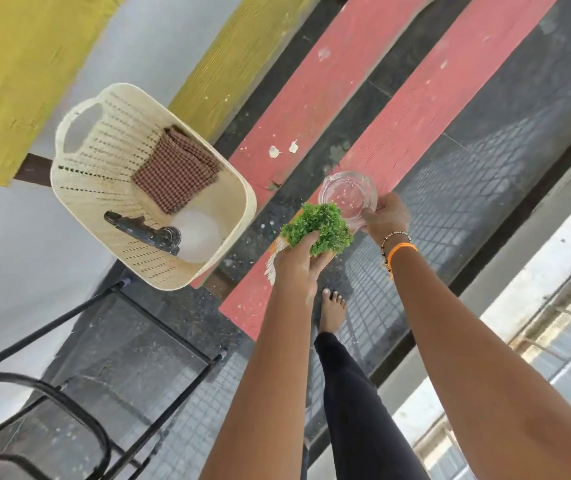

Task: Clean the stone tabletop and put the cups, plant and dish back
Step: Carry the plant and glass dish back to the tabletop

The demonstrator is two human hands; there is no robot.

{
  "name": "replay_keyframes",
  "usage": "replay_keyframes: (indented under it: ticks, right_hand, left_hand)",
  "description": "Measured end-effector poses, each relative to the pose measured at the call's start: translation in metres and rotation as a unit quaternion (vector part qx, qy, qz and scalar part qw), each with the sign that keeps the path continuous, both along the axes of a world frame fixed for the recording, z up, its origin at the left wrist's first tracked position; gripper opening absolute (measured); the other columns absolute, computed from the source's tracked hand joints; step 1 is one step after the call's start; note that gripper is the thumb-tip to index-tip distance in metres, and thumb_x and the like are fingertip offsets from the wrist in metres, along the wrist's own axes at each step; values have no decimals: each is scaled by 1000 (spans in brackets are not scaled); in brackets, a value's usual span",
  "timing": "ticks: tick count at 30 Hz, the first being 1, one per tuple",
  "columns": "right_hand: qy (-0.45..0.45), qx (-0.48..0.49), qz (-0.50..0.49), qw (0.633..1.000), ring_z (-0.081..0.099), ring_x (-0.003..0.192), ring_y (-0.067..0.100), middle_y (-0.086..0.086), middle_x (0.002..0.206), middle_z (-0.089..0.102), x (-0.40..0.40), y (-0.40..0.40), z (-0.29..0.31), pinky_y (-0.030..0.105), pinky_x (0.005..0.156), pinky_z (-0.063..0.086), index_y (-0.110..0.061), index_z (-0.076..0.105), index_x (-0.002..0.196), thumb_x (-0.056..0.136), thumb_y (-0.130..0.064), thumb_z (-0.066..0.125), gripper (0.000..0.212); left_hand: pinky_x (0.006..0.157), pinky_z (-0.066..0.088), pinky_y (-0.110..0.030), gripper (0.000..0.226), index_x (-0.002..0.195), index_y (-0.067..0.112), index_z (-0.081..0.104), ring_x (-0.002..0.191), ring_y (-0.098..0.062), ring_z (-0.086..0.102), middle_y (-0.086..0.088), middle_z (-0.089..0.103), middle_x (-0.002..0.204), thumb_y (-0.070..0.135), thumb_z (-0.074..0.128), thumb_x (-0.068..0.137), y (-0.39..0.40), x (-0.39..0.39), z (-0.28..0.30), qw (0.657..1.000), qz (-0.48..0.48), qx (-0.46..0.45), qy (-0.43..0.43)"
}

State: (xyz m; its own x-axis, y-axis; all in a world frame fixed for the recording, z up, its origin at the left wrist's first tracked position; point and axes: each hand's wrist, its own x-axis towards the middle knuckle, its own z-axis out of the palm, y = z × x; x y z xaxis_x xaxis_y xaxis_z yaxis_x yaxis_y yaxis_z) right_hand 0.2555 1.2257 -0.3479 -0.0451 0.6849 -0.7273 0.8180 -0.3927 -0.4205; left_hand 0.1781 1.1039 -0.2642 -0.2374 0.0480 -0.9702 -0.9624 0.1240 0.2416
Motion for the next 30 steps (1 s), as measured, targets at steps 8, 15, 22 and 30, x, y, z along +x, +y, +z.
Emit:
replay_keyframes:
  ticks: [8, 15, 22, 30]
  right_hand:
    - [75, 0, -49, 996, 69, 70, 26, 7, 88, 50, 12, -45, 37, 23, 45, 54, -22, 32, 67, 81, -13, 64, 35]
    - [127, -50, -69, 988, 70, 63, 19, 4, 84, 48, 8, -124, 99, 30, 58, 53, -20, 32, 69, 84, -15, 63, 35]
    - [199, -57, -6, 978, 66, 60, 23, 12, 76, 54, -26, -219, 183, 37, 68, 56, -17, 35, 68, 83, -11, 60, 29]
    - [302, -39, 112, 946, 49, 33, 3, 4, 51, 48, -85, -336, 253, 16, 38, 43, -15, 39, 70, 84, -12, 60, 25]
  left_hand:
    - [84, 48, -24, 12, 78, 8, 56, 77, -7, 48, 2, 48, 89, 1, 63, 84, -42, -9, 30, 1000, 6, 13, -6]
    - [55, 53, -19, 7, 81, 7, 62, 86, -11, 52, -5, 56, 91, 0, 64, 83, -123, -16, 90, 993, 105, 52, 7]
    - [51, 52, -16, 15, 70, 12, 67, 72, -9, 61, 3, 70, 61, 2, 65, 82, -231, -29, 166, 972, 194, 92, 93]
    - [49, 54, -15, 14, 84, 4, 58, 69, -9, 51, -8, 51, 88, 0, 68, 76, -375, -61, 231, 919, 331, 152, 153]
